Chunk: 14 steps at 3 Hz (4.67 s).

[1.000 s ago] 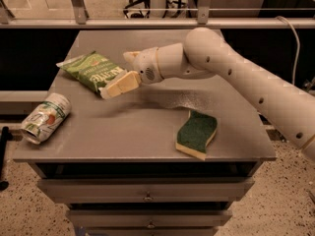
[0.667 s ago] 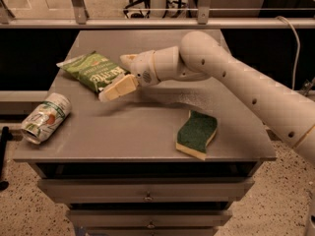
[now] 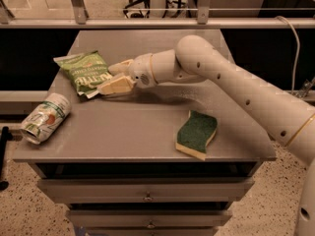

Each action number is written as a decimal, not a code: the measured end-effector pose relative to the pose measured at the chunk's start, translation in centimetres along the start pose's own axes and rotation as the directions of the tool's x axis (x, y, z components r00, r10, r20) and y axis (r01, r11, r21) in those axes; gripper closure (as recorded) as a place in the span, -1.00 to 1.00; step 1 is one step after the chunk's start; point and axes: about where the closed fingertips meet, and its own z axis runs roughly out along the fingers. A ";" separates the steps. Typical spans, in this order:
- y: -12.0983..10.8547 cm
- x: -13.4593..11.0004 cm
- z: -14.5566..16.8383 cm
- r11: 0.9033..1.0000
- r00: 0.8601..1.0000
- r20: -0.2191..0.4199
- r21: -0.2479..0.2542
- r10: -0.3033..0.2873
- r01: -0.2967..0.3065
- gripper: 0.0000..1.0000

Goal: Move green jalapeno chip bag near 7up can

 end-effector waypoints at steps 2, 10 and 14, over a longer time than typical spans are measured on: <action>-0.8 0.1 0.1 1.000 1.000 0.004 0.017 -0.010 0.010 0.72; 5.5 -1.4 -6.3 0.997 1.000 0.009 -0.071 -0.012 0.012 -0.53; -0.3 -3.2 -11.2 0.993 0.995 -0.002 0.060 -0.104 0.104 -1.00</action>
Offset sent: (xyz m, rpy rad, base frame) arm 0.0148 -0.0083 0.0003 -0.0006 -0.0279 -0.0320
